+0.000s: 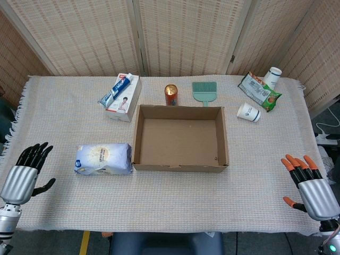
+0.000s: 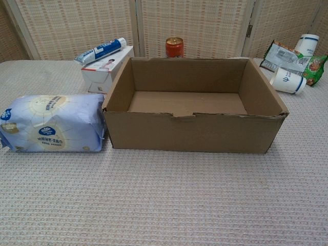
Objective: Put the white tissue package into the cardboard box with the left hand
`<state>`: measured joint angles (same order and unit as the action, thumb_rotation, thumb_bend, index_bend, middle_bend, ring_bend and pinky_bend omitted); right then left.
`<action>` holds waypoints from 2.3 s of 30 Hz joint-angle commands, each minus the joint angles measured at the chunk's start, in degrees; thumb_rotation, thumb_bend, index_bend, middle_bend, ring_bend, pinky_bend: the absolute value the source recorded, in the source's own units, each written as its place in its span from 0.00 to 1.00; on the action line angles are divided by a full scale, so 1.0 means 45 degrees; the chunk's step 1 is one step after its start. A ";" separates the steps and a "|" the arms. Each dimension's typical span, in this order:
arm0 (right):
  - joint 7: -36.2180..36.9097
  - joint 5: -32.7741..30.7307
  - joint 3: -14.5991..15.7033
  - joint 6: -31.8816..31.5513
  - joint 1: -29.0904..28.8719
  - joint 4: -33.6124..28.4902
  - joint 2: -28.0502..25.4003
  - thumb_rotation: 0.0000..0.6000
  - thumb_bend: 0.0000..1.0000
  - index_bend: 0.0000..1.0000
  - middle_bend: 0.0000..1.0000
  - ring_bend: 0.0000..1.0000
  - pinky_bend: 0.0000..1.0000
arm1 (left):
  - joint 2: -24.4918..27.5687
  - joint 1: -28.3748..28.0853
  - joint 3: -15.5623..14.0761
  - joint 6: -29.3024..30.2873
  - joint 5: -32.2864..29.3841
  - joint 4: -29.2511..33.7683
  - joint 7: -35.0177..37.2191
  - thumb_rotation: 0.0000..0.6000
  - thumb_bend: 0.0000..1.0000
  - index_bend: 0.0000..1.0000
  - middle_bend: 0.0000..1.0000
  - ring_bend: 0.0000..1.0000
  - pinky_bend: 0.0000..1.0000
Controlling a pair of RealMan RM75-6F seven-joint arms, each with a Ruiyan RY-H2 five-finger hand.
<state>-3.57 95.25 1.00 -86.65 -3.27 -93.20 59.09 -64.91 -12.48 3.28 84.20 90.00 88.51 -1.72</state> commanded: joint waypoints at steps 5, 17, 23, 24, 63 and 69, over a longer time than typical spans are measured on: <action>-0.0035 0.0015 0.0024 0.0037 -0.0006 -0.0014 0.0021 1.00 0.00 0.06 0.03 0.00 0.00 | 0.0045 0.0018 -0.0024 0.0015 0.0032 0.0006 0.0043 1.00 0.23 0.00 0.00 0.00 0.09; -0.0070 -0.0074 -0.0007 0.0101 -0.0028 -0.0010 0.0053 1.00 0.00 0.06 0.03 0.00 0.00 | 0.0372 -0.0034 0.0054 -0.0061 -0.0027 0.0394 0.0030 1.00 0.23 0.00 0.00 0.00 0.09; -0.0054 -0.0091 0.0009 0.0215 -0.0075 0.0045 0.0082 1.00 0.00 0.06 0.03 0.00 0.00 | 0.0328 -0.0048 -0.0012 -0.0265 -0.0132 0.0589 -0.0033 1.00 0.22 0.00 0.00 0.00 0.09; -0.0040 -0.0111 0.0008 0.0229 -0.0077 0.0046 0.0078 1.00 0.00 0.06 0.03 0.00 0.00 | 0.0328 -0.0053 -0.0028 -0.0309 -0.0147 0.0642 -0.0068 1.00 0.22 0.00 0.00 0.00 0.09; 0.0210 -0.0392 -0.0129 0.0270 -0.0139 0.0088 -0.0057 1.00 0.00 0.06 0.03 0.00 0.00 | -0.2250 -0.3956 0.1624 -0.4268 -0.7052 0.4319 -0.8425 1.00 0.21 0.00 0.00 0.00 0.07; 0.0245 -0.0425 -0.0164 0.0221 -0.0127 0.0083 -0.0089 1.00 0.00 0.06 0.03 0.00 0.00 | -0.2661 -0.4531 0.1735 -0.4537 -0.8047 0.3616 -0.8705 1.00 0.21 0.00 0.00 0.00 0.07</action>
<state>-2.47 93.36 0.28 -85.65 -3.84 -92.82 58.69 -76.28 -32.13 10.84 64.25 54.71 105.45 -40.47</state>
